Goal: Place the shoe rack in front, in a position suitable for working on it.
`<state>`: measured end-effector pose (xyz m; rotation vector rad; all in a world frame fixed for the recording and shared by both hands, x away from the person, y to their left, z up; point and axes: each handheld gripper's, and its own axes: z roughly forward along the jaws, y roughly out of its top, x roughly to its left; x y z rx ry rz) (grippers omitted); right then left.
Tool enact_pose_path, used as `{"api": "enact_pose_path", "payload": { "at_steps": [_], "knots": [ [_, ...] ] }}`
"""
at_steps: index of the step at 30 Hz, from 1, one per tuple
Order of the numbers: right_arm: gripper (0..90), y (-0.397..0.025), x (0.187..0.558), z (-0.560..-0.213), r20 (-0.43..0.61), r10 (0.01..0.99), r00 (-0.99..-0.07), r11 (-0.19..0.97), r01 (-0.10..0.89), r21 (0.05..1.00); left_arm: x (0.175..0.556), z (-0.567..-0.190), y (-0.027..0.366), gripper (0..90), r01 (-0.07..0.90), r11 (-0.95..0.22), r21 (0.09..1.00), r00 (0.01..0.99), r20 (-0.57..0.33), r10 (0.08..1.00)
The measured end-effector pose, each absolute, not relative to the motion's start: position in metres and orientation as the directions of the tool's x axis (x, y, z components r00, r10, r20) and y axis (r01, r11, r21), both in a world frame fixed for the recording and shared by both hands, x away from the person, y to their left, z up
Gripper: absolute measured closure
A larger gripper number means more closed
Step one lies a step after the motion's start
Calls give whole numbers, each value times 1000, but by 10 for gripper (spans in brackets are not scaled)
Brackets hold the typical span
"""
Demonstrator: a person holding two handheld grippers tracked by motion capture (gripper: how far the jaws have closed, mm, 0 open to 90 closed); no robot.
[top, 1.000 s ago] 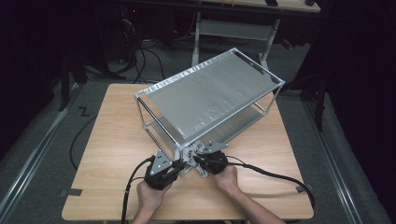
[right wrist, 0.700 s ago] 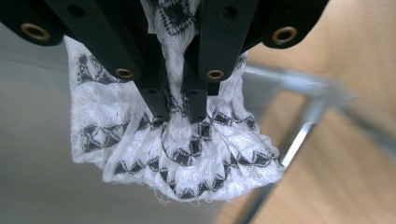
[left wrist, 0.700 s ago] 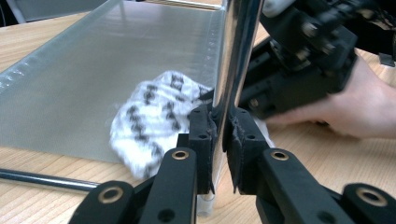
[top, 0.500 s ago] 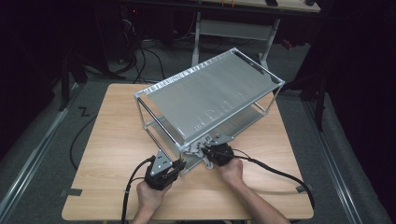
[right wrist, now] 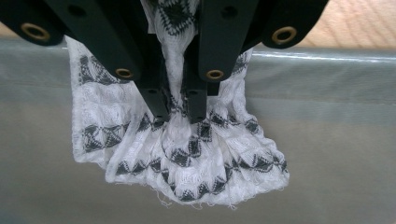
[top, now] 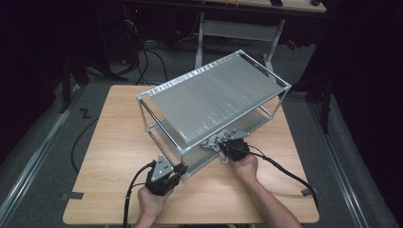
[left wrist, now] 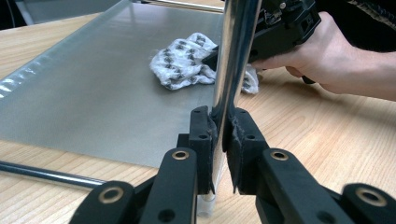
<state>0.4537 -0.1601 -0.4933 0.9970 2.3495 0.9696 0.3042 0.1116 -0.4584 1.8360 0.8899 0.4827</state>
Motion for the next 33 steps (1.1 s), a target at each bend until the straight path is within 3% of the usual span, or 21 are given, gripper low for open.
{"api": "enact_pose_path", "payload": {
  "at_steps": [14, 33],
  "knots": [
    [838, -195, 470, -492, -84, 804, -589, 454, 516, 727, 300, -459, 128, 808, 367, -214, 905, 619, -66, 783],
    [838, -187, 457, -492, -75, 786, -613, 461, 501, 733, 297, -461, 150, 807, 376, -167, 911, 555, -77, 828]
  ]
}}
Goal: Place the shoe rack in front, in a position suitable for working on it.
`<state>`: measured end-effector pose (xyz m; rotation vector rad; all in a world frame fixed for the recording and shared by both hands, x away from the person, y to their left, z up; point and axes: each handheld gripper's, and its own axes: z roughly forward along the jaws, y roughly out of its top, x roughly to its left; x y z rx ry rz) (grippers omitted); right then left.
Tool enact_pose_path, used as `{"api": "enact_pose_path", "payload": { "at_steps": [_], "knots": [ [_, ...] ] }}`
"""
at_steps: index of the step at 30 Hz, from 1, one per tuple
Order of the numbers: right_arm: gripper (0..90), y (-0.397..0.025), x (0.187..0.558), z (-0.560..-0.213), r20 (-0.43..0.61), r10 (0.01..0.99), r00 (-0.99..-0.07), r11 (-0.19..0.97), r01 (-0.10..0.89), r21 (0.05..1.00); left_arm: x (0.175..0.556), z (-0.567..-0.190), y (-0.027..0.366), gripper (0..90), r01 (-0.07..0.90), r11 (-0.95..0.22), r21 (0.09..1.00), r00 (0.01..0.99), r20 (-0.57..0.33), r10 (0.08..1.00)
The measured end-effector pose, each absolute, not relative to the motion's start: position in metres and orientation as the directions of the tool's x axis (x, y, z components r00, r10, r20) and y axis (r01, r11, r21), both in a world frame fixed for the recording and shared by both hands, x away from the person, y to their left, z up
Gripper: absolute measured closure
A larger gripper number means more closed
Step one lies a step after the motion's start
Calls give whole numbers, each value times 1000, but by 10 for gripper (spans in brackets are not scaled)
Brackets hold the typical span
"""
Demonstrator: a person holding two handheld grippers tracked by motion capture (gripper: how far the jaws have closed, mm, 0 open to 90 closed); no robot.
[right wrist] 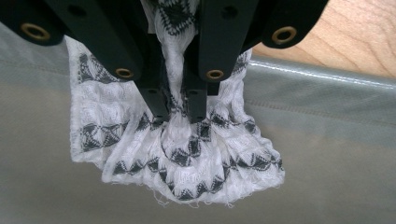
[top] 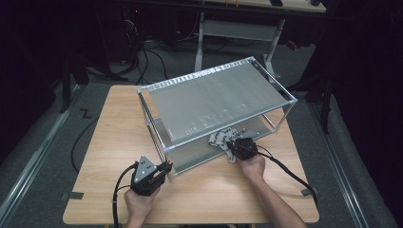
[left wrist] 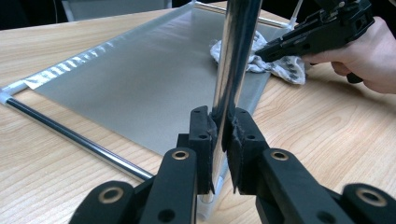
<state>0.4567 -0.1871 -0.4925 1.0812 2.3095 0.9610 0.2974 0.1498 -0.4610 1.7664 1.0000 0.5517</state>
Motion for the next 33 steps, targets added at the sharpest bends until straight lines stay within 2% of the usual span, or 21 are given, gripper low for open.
{"api": "enact_pose_path", "payload": {
  "at_steps": [13, 21, 33],
  "knots": [
    [838, -215, 466, -492, -60, 833, -549, 408, 539, 737, 297, -461, 161, 805, 383, -152, 911, 536, -85, 840],
    [834, -235, 470, -493, -103, 851, -515, 406, 521, 751, 298, -462, 163, 805, 381, -151, 912, 536, -84, 840],
    [830, -266, 475, -491, -128, 891, -435, 378, 555, 741, 298, -462, 169, 804, 389, -139, 911, 520, -92, 849]
  ]
}}
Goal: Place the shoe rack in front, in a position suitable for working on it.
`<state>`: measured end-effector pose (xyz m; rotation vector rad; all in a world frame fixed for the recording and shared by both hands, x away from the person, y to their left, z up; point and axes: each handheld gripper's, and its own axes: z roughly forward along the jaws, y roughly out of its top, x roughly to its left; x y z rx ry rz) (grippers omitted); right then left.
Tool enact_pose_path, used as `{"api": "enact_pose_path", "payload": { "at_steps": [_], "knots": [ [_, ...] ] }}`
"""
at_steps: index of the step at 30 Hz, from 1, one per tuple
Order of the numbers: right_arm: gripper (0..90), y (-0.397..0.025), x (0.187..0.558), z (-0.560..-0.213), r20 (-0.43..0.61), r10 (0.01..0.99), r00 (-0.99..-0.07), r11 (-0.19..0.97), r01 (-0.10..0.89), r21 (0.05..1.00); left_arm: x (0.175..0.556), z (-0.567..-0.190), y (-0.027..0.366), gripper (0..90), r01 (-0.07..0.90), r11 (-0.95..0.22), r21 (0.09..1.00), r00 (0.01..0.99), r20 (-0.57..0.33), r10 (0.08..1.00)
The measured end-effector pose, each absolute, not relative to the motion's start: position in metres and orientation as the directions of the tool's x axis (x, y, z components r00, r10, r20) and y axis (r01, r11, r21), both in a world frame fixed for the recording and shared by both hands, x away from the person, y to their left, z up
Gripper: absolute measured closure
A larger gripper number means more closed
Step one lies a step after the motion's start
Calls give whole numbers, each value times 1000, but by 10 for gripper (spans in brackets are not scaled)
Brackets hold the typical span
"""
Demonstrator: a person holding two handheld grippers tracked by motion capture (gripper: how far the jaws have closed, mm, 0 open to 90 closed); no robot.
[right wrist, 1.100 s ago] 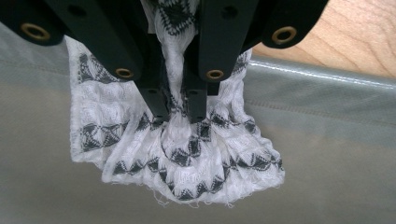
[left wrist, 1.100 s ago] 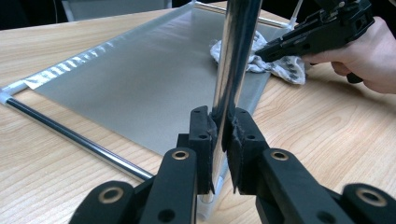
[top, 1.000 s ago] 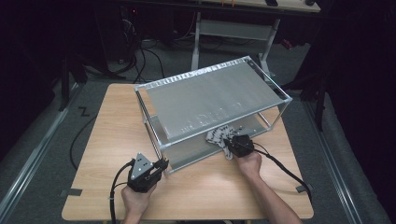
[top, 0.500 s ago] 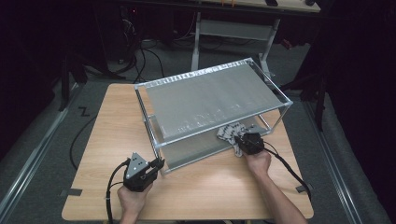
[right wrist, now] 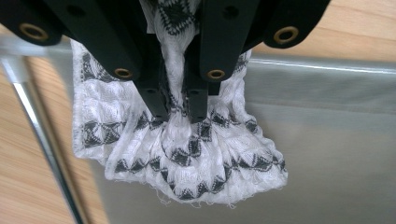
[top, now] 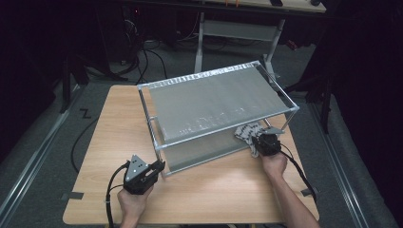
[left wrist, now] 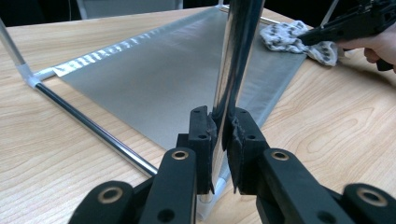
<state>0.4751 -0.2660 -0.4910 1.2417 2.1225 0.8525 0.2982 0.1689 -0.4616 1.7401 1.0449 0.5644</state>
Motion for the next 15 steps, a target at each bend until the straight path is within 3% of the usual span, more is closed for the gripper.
{"api": "enact_pose_path", "payload": {
  "at_steps": [15],
  "knots": [
    [828, -306, 485, -488, -131, 942, -308, 299, 596, 746, 299, -461, 170, 804, 394, -138, 909, 511, -92, 855]
  ]
}}
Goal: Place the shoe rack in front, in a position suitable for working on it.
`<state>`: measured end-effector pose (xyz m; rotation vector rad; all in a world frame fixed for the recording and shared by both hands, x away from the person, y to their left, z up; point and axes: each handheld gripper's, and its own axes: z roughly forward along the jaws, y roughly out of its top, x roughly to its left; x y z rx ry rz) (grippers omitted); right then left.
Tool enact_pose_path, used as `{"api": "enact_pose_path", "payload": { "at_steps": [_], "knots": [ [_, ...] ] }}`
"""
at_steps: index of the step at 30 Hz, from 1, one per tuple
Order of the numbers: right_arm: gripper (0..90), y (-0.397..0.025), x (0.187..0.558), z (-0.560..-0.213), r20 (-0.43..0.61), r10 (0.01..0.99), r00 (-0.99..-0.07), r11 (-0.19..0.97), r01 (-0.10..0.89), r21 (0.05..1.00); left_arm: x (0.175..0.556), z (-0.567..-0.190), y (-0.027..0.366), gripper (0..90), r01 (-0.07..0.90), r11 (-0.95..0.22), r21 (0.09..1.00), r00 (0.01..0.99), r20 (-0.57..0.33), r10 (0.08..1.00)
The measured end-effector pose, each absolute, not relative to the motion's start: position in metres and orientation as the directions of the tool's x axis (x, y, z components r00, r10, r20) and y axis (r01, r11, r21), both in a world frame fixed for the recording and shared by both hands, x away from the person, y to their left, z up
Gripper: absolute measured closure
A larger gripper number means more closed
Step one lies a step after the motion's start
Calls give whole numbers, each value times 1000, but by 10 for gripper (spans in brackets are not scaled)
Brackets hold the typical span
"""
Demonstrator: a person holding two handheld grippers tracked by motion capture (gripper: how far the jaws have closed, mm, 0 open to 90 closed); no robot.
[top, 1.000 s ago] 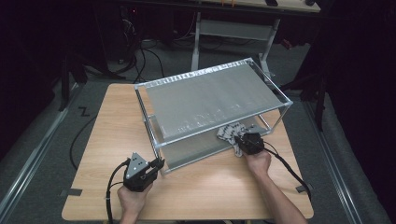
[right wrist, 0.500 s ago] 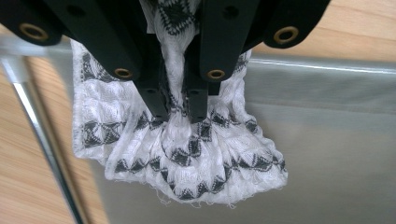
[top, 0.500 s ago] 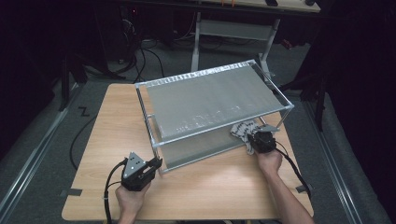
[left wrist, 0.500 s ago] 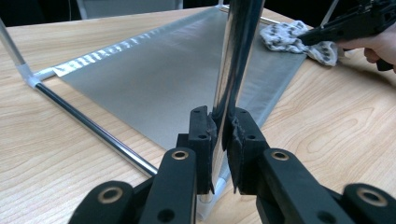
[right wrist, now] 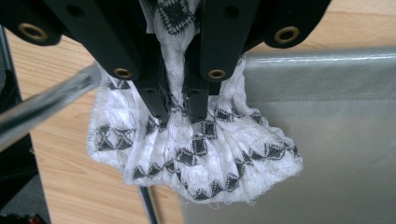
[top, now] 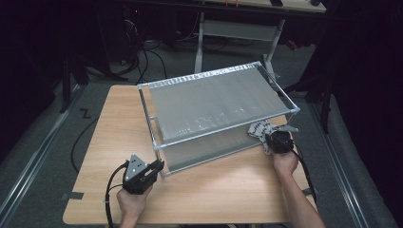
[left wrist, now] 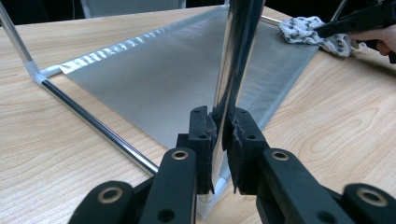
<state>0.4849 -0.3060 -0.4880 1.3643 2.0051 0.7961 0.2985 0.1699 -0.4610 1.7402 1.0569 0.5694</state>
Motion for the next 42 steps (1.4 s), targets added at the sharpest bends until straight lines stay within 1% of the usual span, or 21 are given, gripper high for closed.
{"api": "enact_pose_path", "payload": {
  "at_steps": [2, 5, 7, 12, 18, 22, 27, 33, 39, 42],
  "knots": [
    [828, -307, 485, -488, -114, 947, -299, 280, 601, 749, 299, -461, 170, 804, 396, -134, 908, 507, -94, 857],
    [829, -302, 481, -489, -82, 943, -322, 270, 599, 754, 300, -461, 170, 803, 397, -135, 908, 505, -93, 858],
    [828, -294, 476, -490, -73, 931, -356, 284, 586, 759, 300, -461, 170, 803, 396, -134, 908, 505, -93, 858],
    [829, -272, 466, -490, -92, 892, -443, 351, 549, 759, 301, -461, 170, 802, 398, -133, 908, 506, -96, 857],
    [829, -266, 465, -490, -96, 877, -470, 372, 541, 754, 301, -461, 170, 801, 402, -127, 907, 503, -103, 858],
    [828, -272, 470, -490, -112, 887, -447, 372, 549, 748, 301, -460, 170, 801, 404, -133, 905, 505, -100, 857],
    [828, -291, 479, -488, -124, 917, -380, 340, 578, 742, 301, -460, 171, 802, 404, -134, 905, 507, -99, 856],
    [828, -308, 486, -487, -130, 938, -322, 309, 600, 738, 301, -460, 171, 802, 404, -133, 905, 508, -101, 856],
    [829, -306, 485, -488, -111, 943, -314, 289, 601, 745, 301, -459, 170, 803, 406, -147, 902, 510, -90, 855],
    [829, -298, 483, -489, -95, 937, -337, 290, 596, 749, 301, -459, 170, 803, 405, -146, 903, 510, -91, 855]
  ]
}}
